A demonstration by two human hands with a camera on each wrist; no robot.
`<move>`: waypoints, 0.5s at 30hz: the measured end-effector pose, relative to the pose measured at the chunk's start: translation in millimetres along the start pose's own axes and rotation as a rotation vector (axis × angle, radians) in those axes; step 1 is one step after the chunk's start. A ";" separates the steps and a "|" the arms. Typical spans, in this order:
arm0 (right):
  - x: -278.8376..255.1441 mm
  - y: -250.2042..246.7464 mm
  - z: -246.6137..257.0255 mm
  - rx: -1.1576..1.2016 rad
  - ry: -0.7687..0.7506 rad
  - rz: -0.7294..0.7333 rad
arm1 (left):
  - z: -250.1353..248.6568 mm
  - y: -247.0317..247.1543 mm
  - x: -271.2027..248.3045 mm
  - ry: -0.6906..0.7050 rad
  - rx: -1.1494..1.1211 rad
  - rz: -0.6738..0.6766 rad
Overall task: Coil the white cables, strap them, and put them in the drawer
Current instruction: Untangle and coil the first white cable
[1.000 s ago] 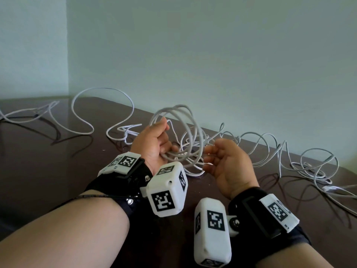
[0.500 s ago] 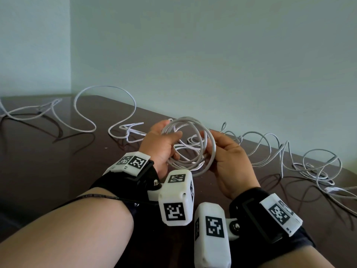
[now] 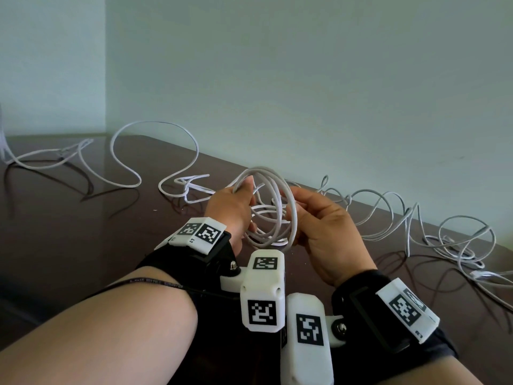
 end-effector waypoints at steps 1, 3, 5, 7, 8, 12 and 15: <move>0.4 -1.3 -0.1 -0.008 -0.004 -0.009 | 0.2 0.0 -0.9 -0.007 0.001 -0.003; 1.8 -6.4 -2.0 -0.026 -0.010 -0.037 | 1.4 -0.2 -2.2 -0.028 0.000 0.000; 2.8 -11.9 -3.8 -0.043 -0.010 -0.068 | 3.1 -0.9 -2.7 -0.058 -0.011 0.016; 3.3 -14.1 -4.4 -0.040 -0.006 -0.086 | 4.5 -1.7 -1.0 -0.086 -0.060 0.033; 3.3 -15.7 -4.4 -0.031 -0.005 -0.105 | 4.3 -1.3 -0.1 -0.095 -0.104 0.045; 2.3 -33.3 -7.8 -0.022 0.034 -0.262 | 2.1 2.8 0.1 -0.085 -0.203 0.108; 1.0 -47.5 -16.5 -0.100 0.089 -0.343 | 2.5 1.2 0.3 -0.074 -0.190 0.110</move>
Point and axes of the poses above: each hand's wrist, its own x-axis towards the middle knuckle, its own y-axis out of the palm, z = x × y, the point moved 10 cm from there along x, towards the middle knuckle, and after that the axes turned 7 degrees about -y, right-handed, at the moved point
